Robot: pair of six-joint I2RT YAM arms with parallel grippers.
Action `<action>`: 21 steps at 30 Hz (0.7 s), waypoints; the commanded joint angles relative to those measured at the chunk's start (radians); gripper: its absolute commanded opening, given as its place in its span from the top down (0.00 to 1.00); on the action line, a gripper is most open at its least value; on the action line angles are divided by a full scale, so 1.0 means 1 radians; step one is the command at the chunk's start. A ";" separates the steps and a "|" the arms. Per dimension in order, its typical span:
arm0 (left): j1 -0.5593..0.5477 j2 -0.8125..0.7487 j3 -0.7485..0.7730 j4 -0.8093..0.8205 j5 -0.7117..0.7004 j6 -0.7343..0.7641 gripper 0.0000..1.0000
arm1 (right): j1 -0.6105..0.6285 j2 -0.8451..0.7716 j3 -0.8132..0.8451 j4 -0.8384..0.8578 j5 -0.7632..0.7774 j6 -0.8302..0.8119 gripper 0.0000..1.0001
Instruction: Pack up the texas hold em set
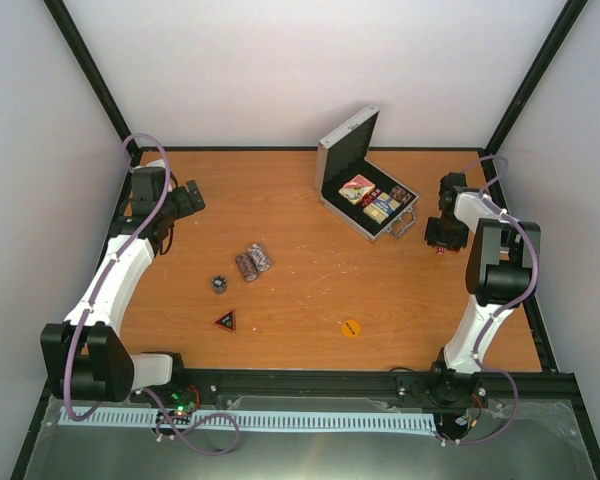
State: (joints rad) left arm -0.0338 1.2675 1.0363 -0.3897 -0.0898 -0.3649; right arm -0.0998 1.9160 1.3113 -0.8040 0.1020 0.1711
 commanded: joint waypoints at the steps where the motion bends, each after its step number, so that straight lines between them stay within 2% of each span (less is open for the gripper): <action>1: -0.001 -0.017 0.005 0.002 -0.014 -0.011 0.00 | -0.007 0.016 0.004 -0.016 0.018 -0.021 0.64; 9: -0.001 0.001 0.014 -0.002 -0.005 -0.001 0.00 | -0.008 0.022 -0.006 -0.013 0.014 -0.016 0.74; 21: 0.000 0.004 0.011 0.003 0.000 -0.002 0.01 | -0.007 0.028 -0.022 -0.018 0.031 -0.021 0.83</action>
State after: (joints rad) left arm -0.0338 1.2682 1.0363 -0.3897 -0.0929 -0.3653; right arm -0.1005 1.9308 1.3056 -0.8158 0.1158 0.1566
